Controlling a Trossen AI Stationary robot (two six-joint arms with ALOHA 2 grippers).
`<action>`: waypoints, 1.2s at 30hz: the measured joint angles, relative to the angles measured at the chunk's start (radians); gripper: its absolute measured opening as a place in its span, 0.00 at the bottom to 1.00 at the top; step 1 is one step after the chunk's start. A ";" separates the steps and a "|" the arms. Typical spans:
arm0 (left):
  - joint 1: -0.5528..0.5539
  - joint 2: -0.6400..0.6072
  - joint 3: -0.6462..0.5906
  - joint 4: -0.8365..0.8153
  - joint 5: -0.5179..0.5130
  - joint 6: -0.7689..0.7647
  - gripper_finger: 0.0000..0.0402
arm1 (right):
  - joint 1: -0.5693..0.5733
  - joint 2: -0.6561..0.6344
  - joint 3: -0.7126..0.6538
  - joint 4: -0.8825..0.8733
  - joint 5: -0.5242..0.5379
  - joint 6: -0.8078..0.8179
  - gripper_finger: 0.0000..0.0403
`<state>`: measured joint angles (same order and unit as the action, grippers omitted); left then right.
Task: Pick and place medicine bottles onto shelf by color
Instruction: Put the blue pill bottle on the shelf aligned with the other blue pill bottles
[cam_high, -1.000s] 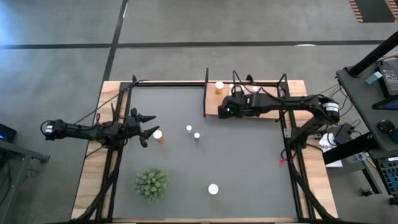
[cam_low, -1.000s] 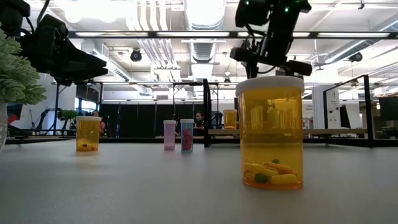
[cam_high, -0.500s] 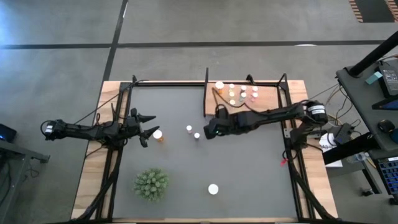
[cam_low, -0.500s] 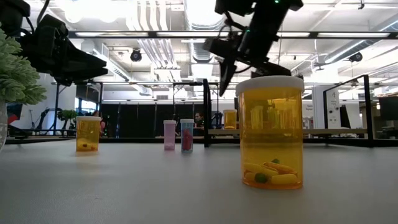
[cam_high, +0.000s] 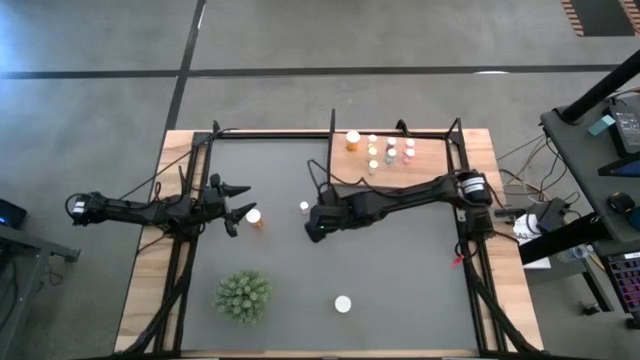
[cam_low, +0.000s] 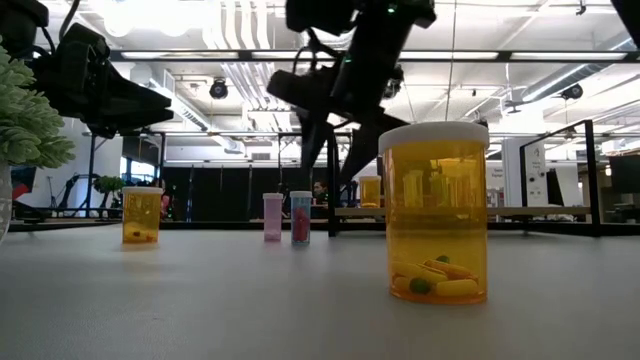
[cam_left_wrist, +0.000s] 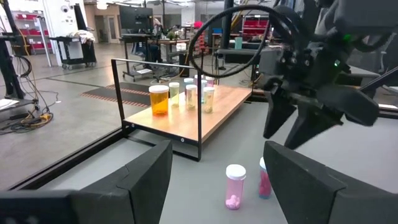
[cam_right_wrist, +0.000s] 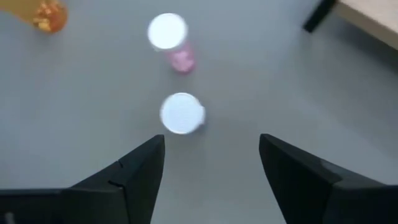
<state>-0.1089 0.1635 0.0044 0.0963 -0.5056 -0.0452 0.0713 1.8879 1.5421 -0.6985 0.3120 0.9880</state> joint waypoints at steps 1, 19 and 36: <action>0.000 0.000 0.000 0.000 0.000 0.000 0.59 | 0.000 0.013 0.014 -0.001 -0.005 -0.015 0.62; 0.000 0.000 0.000 0.000 0.000 0.000 0.59 | -0.038 0.151 0.137 -0.008 -0.032 -0.113 0.56; 0.000 0.000 0.000 0.000 0.000 0.000 0.59 | -0.059 0.162 0.134 -0.045 -0.083 -0.090 0.26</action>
<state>-0.1093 0.1631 0.0044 0.0963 -0.5056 -0.0454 0.0124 2.0496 1.6764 -0.7436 0.2290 0.8983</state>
